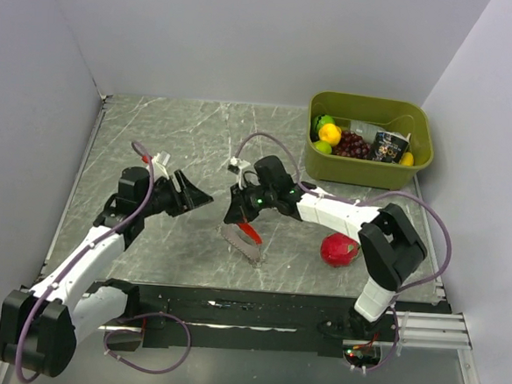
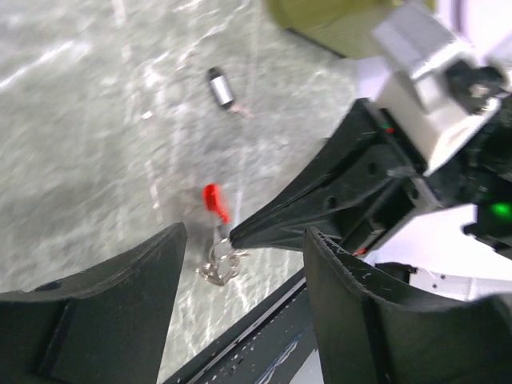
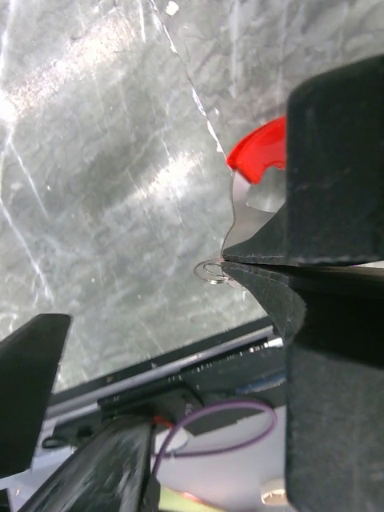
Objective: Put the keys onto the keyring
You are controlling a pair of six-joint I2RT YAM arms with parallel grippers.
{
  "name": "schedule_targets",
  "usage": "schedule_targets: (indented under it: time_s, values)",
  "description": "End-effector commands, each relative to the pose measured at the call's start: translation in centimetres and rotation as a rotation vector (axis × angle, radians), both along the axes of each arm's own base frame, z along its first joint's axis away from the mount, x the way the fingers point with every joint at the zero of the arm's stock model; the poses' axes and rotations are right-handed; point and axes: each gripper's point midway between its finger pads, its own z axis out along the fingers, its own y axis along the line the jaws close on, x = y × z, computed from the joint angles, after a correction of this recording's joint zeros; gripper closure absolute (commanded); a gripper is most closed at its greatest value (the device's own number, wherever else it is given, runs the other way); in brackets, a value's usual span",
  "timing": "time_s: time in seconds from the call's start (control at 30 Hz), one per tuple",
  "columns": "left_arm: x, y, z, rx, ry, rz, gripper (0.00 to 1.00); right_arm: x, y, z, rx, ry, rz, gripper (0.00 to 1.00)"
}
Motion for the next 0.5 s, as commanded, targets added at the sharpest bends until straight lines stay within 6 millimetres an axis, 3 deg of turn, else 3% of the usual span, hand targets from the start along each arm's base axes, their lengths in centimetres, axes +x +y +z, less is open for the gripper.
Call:
schedule_targets:
  time_s: [0.0,0.27,0.47]
  values:
    - [-0.2,-1.0,3.7,-0.060,-0.154,-0.082,0.35,-0.4,0.1,3.6,0.110,-0.031,0.002,1.00]
    - [-1.2,-1.8,5.7,-0.080,-0.242,-0.159,0.39,-1.2,0.9,5.8,0.291,0.023,-0.012,1.00]
    - [-1.9,-2.1,6.1,-0.052,-0.262,-0.186,0.41,-1.4,0.9,8.2,0.375,0.005,-0.025,1.00]
